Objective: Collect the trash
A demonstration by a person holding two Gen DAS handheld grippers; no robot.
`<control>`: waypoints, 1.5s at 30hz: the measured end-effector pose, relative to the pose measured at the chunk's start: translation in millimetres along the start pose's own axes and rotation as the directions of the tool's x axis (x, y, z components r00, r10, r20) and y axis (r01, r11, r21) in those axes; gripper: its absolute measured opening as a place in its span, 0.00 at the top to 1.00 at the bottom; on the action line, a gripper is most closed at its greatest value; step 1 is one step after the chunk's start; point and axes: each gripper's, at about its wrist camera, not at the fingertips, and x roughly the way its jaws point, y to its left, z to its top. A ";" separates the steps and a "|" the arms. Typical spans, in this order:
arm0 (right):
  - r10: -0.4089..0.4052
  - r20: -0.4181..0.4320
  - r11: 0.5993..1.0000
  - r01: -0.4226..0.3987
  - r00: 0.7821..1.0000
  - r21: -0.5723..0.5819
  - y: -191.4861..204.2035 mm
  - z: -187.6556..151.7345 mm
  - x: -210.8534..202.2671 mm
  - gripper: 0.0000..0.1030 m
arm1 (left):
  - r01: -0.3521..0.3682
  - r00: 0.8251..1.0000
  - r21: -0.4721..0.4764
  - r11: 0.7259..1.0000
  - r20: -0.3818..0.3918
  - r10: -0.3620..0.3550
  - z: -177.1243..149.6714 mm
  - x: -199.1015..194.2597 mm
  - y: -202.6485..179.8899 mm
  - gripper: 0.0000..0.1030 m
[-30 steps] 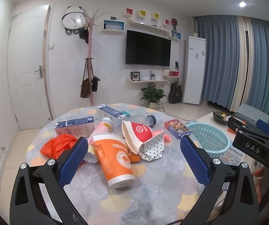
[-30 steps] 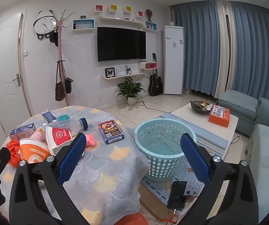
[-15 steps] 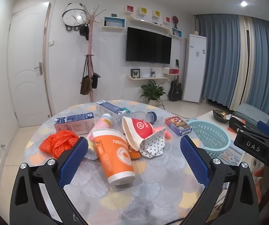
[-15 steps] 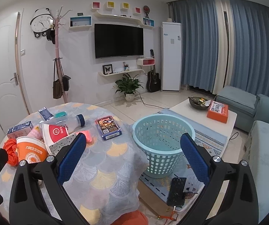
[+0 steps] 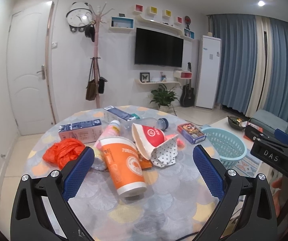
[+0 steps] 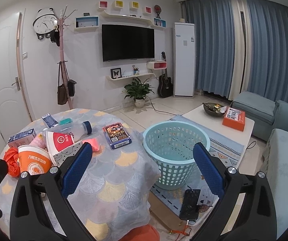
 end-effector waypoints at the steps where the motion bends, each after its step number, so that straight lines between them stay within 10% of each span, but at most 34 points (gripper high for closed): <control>1: 0.001 -0.001 1.000 -0.001 1.000 0.002 -0.2 0.0 0.1 0.07 | -0.007 1.000 -0.001 1.000 0.000 0.007 -0.6 -1.2 3.1 0.07; 14: 0.070 -0.013 0.996 -0.071 0.997 -0.054 9.1 13.6 28.8 0.30 | -0.016 0.980 -0.171 0.985 -0.199 -0.019 -16.0 40.5 72.3 0.08; 27: 0.203 -0.162 0.969 -0.222 0.966 -0.106 24.1 41.4 120.5 0.30 | 0.028 0.908 -0.245 0.969 -0.399 -0.127 -31.8 117.2 62.4 0.12; 45: 0.227 -0.418 0.948 -0.297 0.880 -0.112 42.8 15.6 235.9 0.24 | 0.029 0.873 -0.202 0.979 -0.473 -0.123 -34.1 145.5 46.4 0.47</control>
